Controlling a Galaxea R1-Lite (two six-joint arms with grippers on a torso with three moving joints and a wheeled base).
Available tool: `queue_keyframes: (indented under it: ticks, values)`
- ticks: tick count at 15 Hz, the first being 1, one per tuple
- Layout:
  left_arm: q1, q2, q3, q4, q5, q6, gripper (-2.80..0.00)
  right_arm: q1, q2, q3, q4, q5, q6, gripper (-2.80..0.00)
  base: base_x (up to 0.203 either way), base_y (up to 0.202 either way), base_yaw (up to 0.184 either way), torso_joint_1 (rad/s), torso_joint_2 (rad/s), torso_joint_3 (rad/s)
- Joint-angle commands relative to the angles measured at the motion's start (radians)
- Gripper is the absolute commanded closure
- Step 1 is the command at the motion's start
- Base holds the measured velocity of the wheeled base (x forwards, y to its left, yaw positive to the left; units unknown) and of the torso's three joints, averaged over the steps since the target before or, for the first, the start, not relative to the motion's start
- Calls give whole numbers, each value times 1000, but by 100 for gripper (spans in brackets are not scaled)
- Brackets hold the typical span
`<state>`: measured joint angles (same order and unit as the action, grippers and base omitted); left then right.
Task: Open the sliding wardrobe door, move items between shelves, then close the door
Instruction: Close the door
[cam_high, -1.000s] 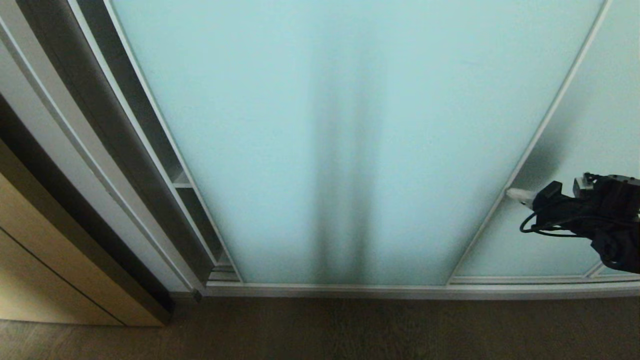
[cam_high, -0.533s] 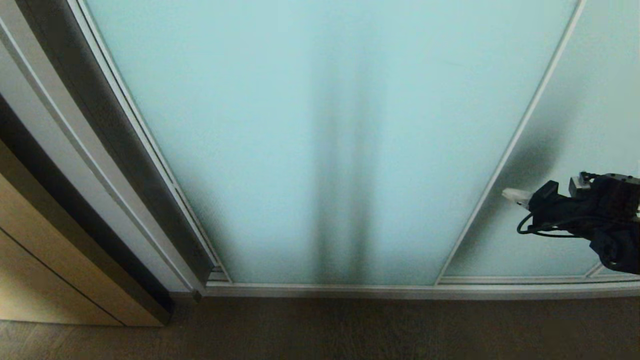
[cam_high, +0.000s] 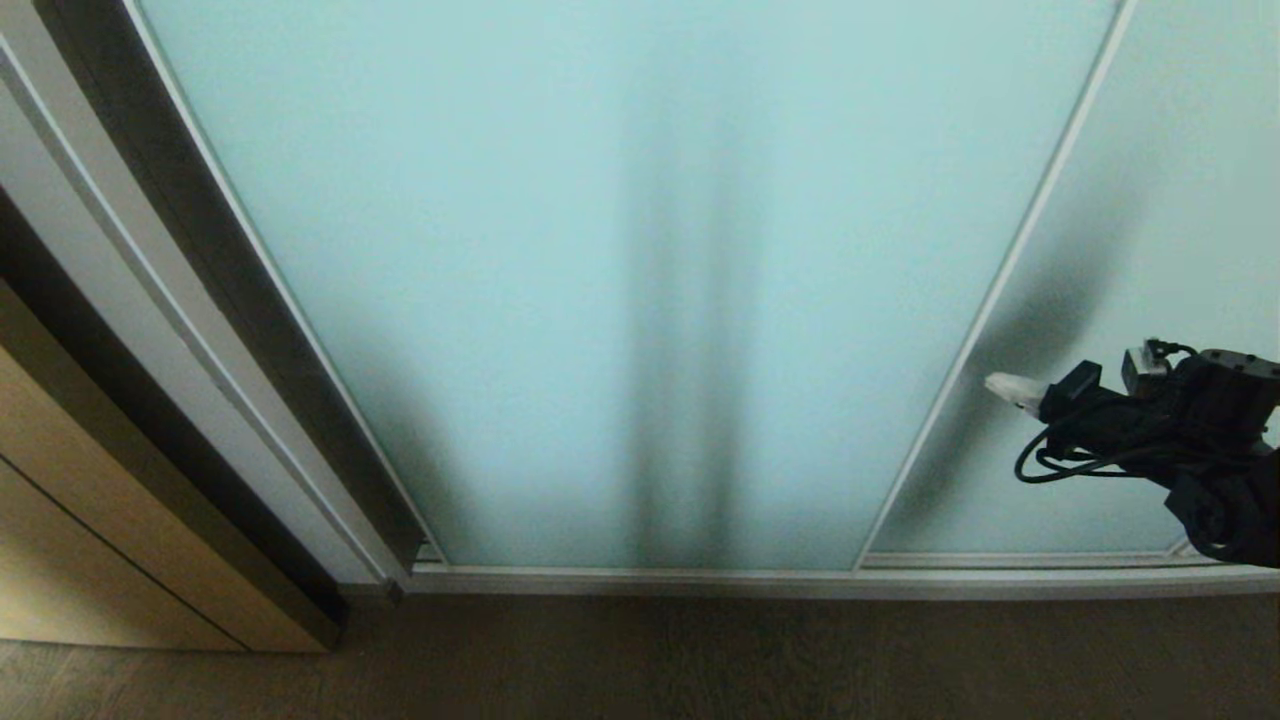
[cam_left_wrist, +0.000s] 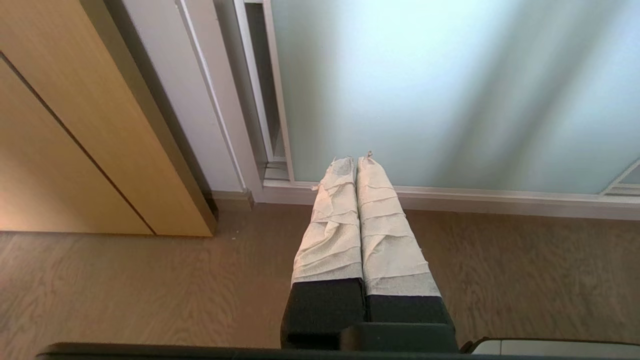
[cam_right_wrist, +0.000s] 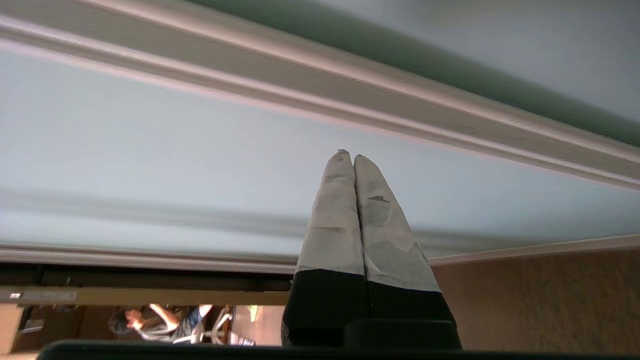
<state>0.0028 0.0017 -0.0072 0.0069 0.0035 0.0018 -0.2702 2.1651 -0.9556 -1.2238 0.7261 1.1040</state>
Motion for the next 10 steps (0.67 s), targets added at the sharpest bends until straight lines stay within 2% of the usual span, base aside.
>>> queue_keyframes:
  ticks: [1,10]
  values:
    - [0,1,0,1,1,0,0,-1,-18,9,-8,4,8,0,0,0,0,0,0,0]
    - [0,1,0,-1,0,0,0,-21,-79,21,-8,5,14,0,0,0,0,0,0,0]
